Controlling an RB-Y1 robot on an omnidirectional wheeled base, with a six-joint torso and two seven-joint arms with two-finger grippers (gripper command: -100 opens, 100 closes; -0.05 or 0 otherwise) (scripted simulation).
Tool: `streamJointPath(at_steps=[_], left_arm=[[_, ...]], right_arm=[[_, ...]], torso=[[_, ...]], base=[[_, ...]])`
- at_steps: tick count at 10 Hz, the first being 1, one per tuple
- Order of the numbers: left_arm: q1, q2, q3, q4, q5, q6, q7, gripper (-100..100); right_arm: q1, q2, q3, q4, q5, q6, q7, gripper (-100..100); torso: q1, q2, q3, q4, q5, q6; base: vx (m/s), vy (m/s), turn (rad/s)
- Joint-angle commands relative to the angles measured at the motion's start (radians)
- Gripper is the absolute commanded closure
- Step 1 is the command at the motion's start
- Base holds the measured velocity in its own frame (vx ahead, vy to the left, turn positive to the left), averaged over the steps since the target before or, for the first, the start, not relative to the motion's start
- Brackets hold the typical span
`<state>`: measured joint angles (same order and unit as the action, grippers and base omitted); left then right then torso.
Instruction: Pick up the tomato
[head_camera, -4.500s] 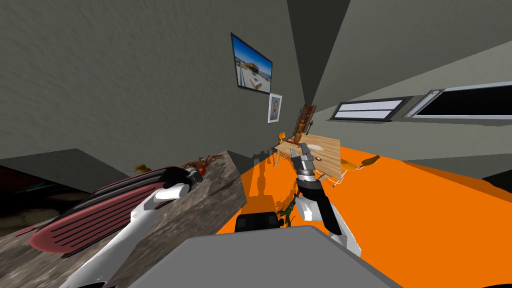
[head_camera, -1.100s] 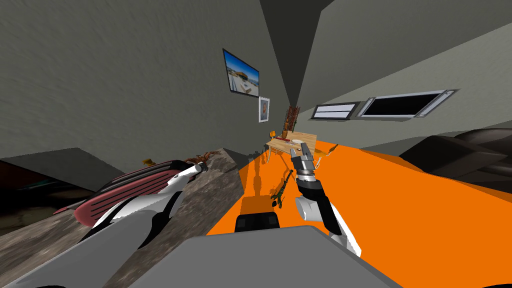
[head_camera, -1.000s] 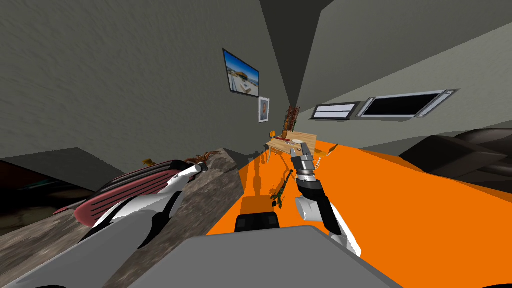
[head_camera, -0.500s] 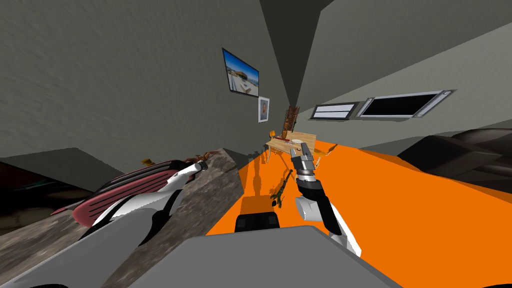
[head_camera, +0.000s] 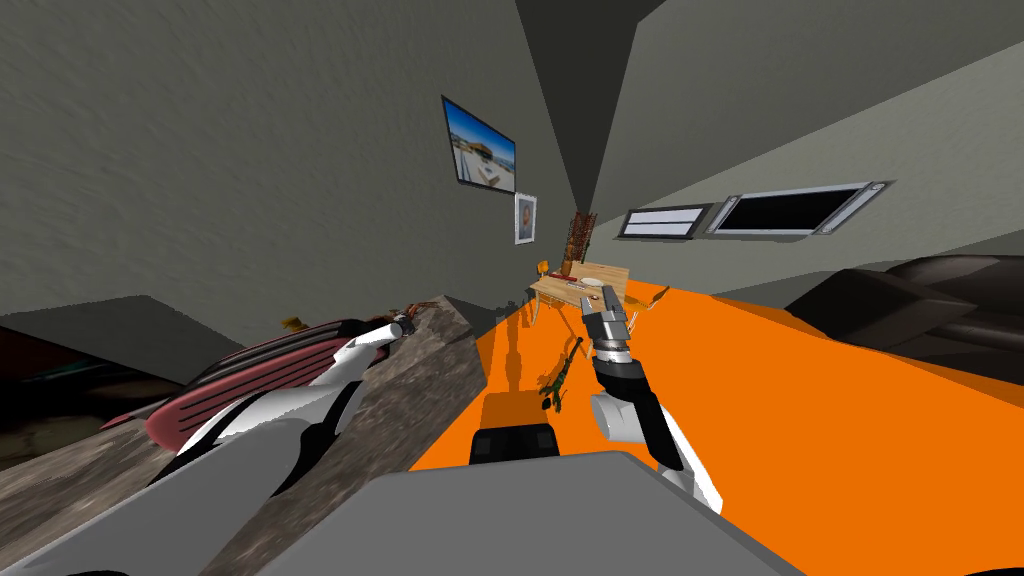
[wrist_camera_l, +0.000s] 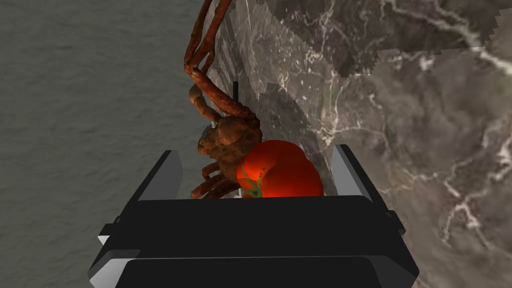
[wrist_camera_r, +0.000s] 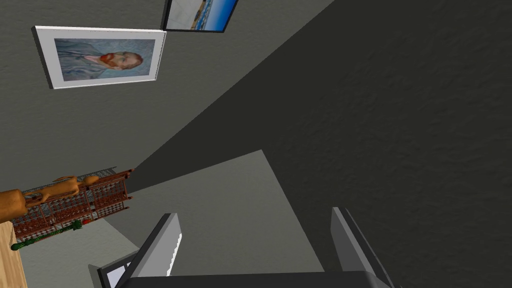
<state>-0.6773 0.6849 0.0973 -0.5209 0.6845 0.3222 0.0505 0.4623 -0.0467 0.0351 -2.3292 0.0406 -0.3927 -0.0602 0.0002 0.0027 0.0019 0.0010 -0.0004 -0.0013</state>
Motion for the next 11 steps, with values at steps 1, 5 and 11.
streamJointPath(at_steps=[1, 5, 11], left_arm=[[-0.011, 0.003, -0.003, 0.023, 0.044, -0.017, -0.05, -100], [-0.015, 0.014, -0.021, -0.021, 0.023, -0.041, -0.084, -100], [-0.021, 0.029, -0.044, -0.088, -0.005, -0.072, -0.112, -100]], right_arm=[[0.0, 0.0, 0.0, 0.0, 0.0, 0.0, 0.0, 0], [0.0, 0.0, 0.0, 0.0, 0.0, 0.0, 0.0, 0], [0.0, 0.0, 0.0, 0.0, 0.0, 0.0, 0.0, 0]], torso=[[0.0, 0.0, 0.0, 0.0, 0.0, 0.0], [0.0, 0.0, 0.0, 0.0, 0.0, 0.0], [-0.001, -0.001, -0.001, 0.0, 0.0, 0.0]], base=[[-0.022, -0.01, 0.0], [-0.037, -0.013, -0.029], [-0.036, -0.019, -0.032]])
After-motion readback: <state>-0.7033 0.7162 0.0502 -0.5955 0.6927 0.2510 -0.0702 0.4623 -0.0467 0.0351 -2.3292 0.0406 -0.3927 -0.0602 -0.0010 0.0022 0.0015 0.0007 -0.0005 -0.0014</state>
